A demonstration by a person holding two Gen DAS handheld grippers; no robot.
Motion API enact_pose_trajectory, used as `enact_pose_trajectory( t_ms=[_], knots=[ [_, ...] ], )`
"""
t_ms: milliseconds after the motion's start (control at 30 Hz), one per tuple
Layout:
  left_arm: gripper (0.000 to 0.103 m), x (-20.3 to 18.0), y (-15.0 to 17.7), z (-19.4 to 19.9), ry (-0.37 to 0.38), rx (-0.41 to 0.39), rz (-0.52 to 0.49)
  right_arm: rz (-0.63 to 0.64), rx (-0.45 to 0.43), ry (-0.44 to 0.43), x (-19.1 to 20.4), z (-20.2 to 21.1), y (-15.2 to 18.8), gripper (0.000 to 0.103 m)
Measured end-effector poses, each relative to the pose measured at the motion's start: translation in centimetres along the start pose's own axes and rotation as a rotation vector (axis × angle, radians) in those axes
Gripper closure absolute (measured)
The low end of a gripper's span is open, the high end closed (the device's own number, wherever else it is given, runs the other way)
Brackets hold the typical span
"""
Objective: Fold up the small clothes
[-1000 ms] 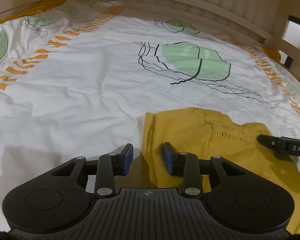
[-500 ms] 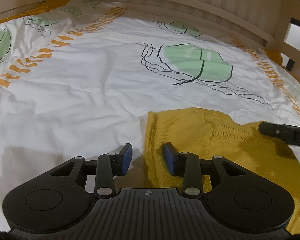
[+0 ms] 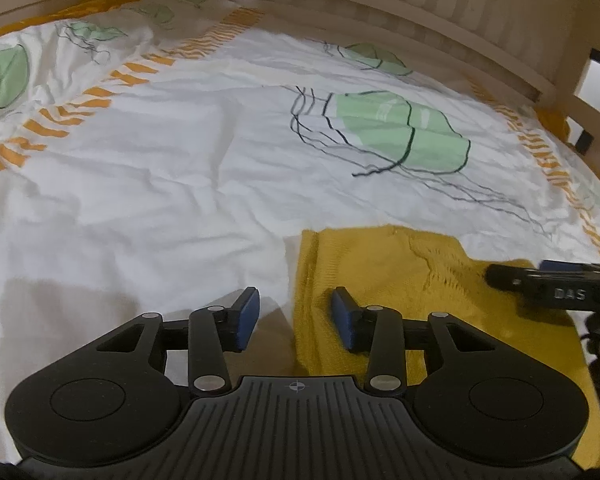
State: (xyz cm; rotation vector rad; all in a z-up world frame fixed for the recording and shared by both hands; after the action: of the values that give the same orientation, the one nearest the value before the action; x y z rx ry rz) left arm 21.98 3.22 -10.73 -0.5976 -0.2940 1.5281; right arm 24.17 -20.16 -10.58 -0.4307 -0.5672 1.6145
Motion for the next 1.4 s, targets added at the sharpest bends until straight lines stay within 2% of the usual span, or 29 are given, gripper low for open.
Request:
enact_pose_trajectory(
  t_ms=[167,267,367,433,533,667,767,900,967,1067,1233,1400],
  knots=[
    [0.064,-0.1,0.2,3.2,-0.016,-0.051,-0.026,-0.031,-0.054,-0.036,-0.3,4.3,0.6,0.001],
    [0.064,-0.3,0.9,4.8,-0.011,-0.052,-0.041,-0.017,-0.009,-0.064,0.3,5.2,2.8,0.001],
    [0.064,-0.4,2.0,6.4,0.0,-0.051,-0.047,-0.008,0.074,-0.009,0.1,4.9,5.6,0.001],
    [0.064,-0.6,3.0,7.5,-0.002,-0.05,-0.055,-0.07,0.112,-0.018,-0.6,5.1,7.2,0.001],
    [0.064,-0.7,4.4,9.2,0.002,-0.055,-0.056,-0.153,0.118,-0.028,-1.2,6.5,8.5,0.001],
    [0.064,-1.0,5.9,11.2,0.003,-0.063,-0.045,-0.173,0.099,-0.018,-0.7,8.8,9.9,0.001],
    [0.064,-1.6,6.6,12.3,-0.005,-0.067,-0.059,-0.165,0.039,-0.025,0.3,11.2,10.4,0.001],
    [0.064,-3.0,7.6,14.4,-0.1,-0.124,-0.107,-0.161,-0.026,-0.019,1.7,13.9,11.3,0.001],
    [0.06,-3.6,8.0,15.3,-0.151,-0.16,-0.117,-0.166,-0.051,-0.026,2.3,15.0,11.8,0.001],
    [0.054,-4.2,8.6,16.4,-0.17,-0.188,-0.102,-0.186,-0.066,-0.031,2.6,16.0,12.5,0.001],
    [0.054,-4.0,9.6,16.7,-0.124,-0.153,-0.071,-0.23,-0.096,-0.018,2.6,17.6,13.9,0.001],
    [0.054,-3.9,10.7,16.1,-0.122,-0.075,-0.075,-0.239,-0.09,-0.019,2.9,18.3,14.8,0.001]
  ],
)
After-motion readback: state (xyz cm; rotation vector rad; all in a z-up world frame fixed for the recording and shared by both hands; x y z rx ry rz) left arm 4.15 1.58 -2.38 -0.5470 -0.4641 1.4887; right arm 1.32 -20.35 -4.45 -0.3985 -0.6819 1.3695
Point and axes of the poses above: each gripper's, at about its wrist camera, not at the fingertips, and z roughly against the way its jaws point, x to its left, y to its underside, the point moved 5 cm from there along -z, roughly the way its jaws point, and after that the axes turned 12 degrees about x, right-handed, at the moved point
